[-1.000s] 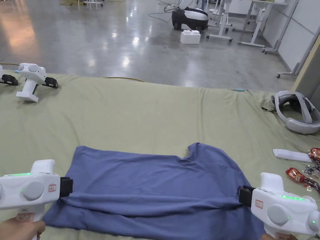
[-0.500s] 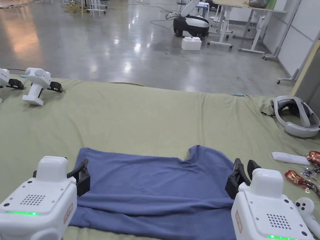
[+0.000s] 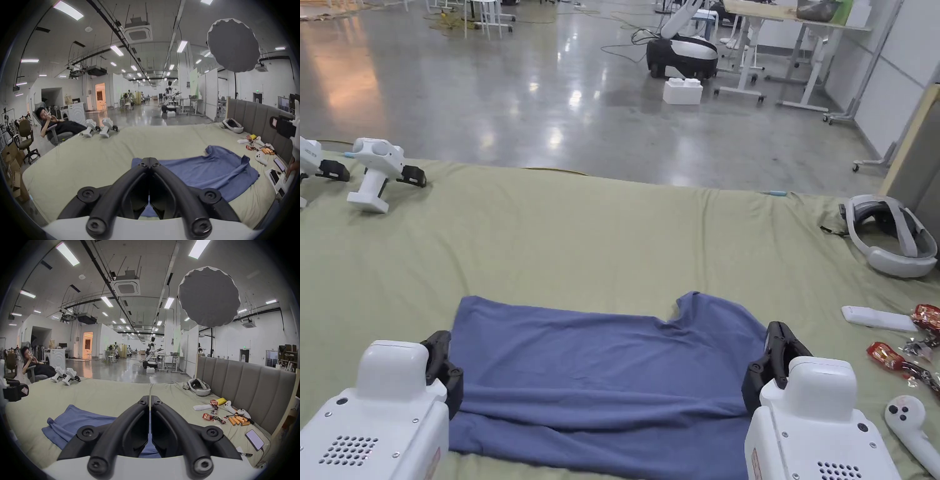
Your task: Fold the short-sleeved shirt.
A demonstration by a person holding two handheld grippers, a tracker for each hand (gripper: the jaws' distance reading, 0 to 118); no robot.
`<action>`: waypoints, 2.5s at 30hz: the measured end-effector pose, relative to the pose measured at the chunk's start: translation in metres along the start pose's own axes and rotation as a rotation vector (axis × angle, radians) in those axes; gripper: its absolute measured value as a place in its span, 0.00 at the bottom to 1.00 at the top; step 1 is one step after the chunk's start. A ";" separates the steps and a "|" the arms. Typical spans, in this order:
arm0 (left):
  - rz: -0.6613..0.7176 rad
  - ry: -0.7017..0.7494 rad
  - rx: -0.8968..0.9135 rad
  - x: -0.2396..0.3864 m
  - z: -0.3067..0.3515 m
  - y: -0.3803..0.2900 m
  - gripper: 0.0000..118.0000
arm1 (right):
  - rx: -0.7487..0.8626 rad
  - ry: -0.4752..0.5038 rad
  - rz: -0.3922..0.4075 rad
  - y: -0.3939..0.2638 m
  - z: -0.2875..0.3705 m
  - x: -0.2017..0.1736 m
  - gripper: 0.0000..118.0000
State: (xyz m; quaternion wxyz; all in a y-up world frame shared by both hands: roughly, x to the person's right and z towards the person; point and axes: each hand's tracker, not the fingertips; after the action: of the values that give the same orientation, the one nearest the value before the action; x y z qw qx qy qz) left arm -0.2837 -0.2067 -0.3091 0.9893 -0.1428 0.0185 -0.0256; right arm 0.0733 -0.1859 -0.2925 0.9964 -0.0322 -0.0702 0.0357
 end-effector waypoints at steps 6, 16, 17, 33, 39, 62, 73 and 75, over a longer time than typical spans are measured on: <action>0.066 -0.013 -0.303 -0.040 -0.039 -0.026 0.01 | -0.053 0.010 0.021 -0.013 -0.004 0.002 0.03; 0.116 -0.046 -0.706 -0.074 -0.122 -0.050 0.11 | -0.187 -0.006 0.032 -0.037 -0.013 0.011 0.03; 0.121 -0.056 -0.741 -0.074 -0.126 -0.051 0.28 | -0.200 -0.004 0.031 -0.039 -0.013 0.012 0.03; 0.002 -0.002 -0.889 -0.039 -0.138 -0.071 0.18 | -0.305 -0.009 0.040 -0.059 -0.016 0.027 0.03; 0.030 -0.019 -0.856 -0.050 -0.133 -0.074 0.07 | -0.413 -0.068 -0.010 -0.069 -0.027 0.054 0.23; 0.077 -0.061 -0.748 -0.064 -0.104 -0.061 0.07 | -1.015 0.100 -0.109 -0.161 -0.118 0.126 0.09; 0.113 -0.105 -0.672 -0.071 -0.085 -0.024 0.06 | -0.845 0.072 0.011 -0.095 -0.089 0.120 0.06; 0.119 -0.114 -0.652 -0.074 -0.079 -0.009 0.06 | -0.816 0.075 0.013 -0.074 -0.085 0.121 0.06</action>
State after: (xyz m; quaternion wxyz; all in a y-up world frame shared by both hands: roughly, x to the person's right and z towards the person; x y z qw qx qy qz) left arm -0.3610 -0.2332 -0.3804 0.8906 -0.4517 -0.0216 0.0476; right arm 0.2099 -0.2557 -0.3544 0.9034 -0.4267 -0.0420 0.0101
